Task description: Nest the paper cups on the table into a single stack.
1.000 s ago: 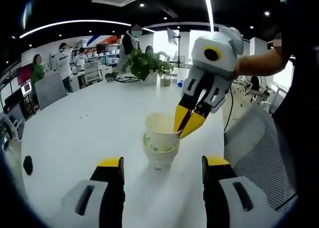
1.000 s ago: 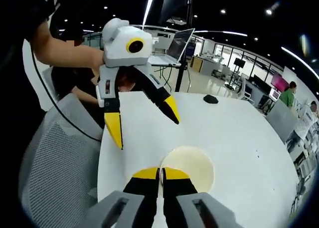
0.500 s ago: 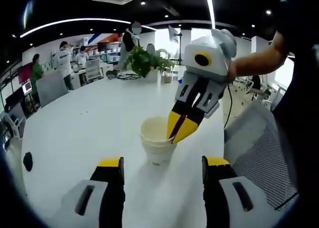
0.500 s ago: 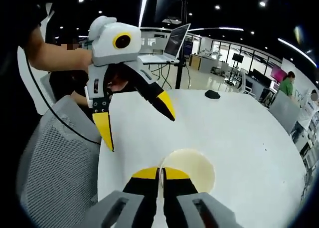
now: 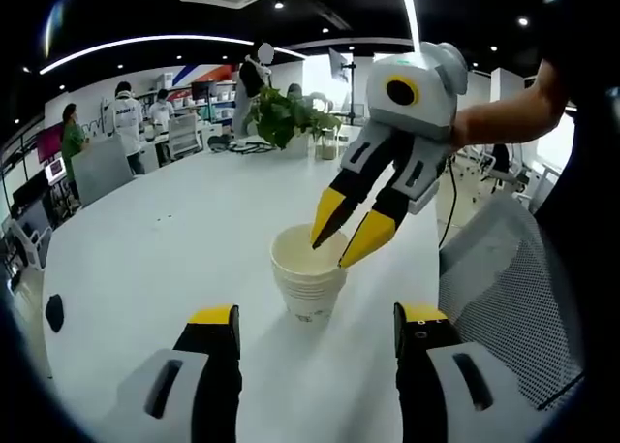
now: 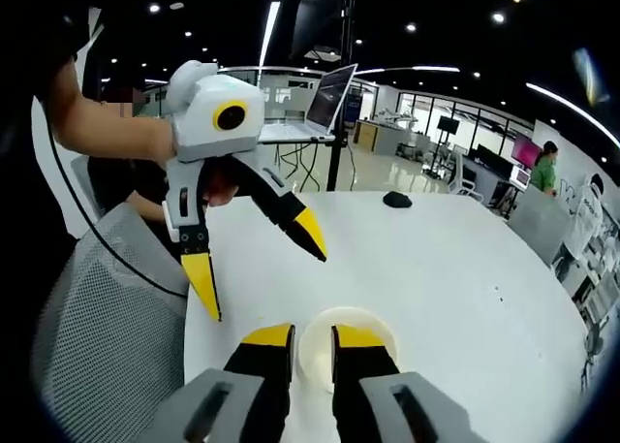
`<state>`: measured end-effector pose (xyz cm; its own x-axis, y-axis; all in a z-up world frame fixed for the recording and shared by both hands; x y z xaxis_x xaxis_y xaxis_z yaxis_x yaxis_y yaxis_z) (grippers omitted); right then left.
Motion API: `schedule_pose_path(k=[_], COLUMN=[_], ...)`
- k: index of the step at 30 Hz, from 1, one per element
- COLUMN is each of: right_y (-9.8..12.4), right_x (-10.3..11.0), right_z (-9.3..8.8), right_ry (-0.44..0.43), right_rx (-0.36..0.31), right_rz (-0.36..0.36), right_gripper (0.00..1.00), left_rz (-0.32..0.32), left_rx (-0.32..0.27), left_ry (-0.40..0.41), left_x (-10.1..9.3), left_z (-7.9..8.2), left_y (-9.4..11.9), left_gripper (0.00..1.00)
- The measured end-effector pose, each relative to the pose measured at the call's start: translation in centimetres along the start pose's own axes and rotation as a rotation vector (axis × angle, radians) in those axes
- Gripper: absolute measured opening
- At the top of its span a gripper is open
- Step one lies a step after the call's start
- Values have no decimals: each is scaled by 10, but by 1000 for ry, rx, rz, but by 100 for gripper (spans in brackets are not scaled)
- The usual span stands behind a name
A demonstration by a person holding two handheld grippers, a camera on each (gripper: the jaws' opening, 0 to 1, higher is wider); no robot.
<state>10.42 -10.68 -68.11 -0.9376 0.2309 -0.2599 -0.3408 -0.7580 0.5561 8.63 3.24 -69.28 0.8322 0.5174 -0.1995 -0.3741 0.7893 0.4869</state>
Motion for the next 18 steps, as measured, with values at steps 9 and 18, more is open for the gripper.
schedule_pose_path(k=[9,18], right_y=[12,14], right_x=[-8,-9], right_z=[-10,-22], right_ry=[-67,-134], right_rx=[-27,-27], right_rz=[-98,-167], right_gripper=[32,53], left_rz=[5,30], left_rx=[8,-4], left_ry=[-9,13], left_x=[3,6], left_z=[-3,-7], left_y=[-12,-28], left_gripper=[65,65])
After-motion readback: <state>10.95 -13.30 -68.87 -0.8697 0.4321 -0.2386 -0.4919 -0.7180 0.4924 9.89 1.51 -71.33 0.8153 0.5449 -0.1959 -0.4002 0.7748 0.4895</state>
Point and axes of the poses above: the point that each gripper's makers call its tool centre point, and the gripper's own axes: y roughly backward along the fingers, x roughly to its left, z roughly out of its top, the point moved 7 cm from there along y, roughly backward along the fingers, and after that the axes turned 11 degrees about y, right-handed, at the moved point
